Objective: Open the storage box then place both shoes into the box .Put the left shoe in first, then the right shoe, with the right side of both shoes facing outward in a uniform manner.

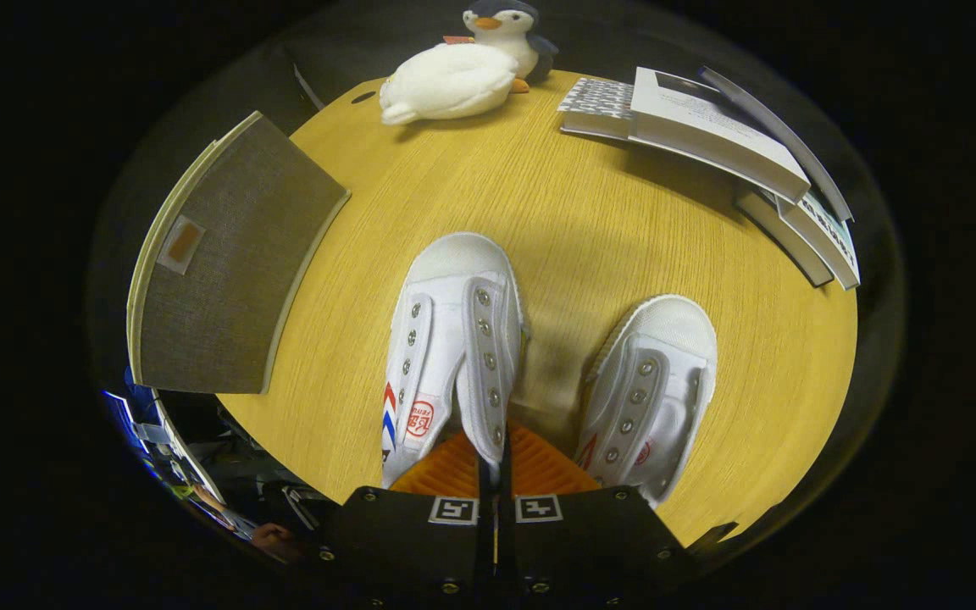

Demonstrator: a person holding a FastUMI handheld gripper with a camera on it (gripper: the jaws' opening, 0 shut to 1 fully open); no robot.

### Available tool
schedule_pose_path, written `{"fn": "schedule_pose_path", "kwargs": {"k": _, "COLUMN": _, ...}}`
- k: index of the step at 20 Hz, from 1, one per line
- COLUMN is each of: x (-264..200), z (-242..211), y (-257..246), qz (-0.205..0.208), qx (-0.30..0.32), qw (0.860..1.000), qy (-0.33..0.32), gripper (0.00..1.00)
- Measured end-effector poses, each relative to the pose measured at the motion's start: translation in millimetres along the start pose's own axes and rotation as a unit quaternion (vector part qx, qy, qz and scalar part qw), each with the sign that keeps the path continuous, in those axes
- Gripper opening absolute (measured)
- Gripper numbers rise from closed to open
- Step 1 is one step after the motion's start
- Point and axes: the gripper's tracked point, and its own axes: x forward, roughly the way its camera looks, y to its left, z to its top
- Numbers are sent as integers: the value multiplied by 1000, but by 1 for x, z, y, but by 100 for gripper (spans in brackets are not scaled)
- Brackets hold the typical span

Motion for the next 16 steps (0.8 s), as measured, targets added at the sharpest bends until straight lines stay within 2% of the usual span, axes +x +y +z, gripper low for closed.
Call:
{"fn": "schedule_pose_path", "kwargs": {"k": 5, "x": -34, "z": 11, "y": 7, "qz": 14, "qx": 12, "qw": 1000, "qy": -7, "gripper": 2}}
{"fn": "schedule_pose_path", "kwargs": {"k": 10, "x": -90, "z": 46, "y": 35, "qz": 41, "qx": 1, "qw": 998, "qy": -43, "gripper": 2}}
{"fn": "schedule_pose_path", "kwargs": {"k": 16, "x": -146, "z": 102, "y": 125, "qz": 124, "qx": -30, "qw": 989, "qy": -81, "gripper": 2}}
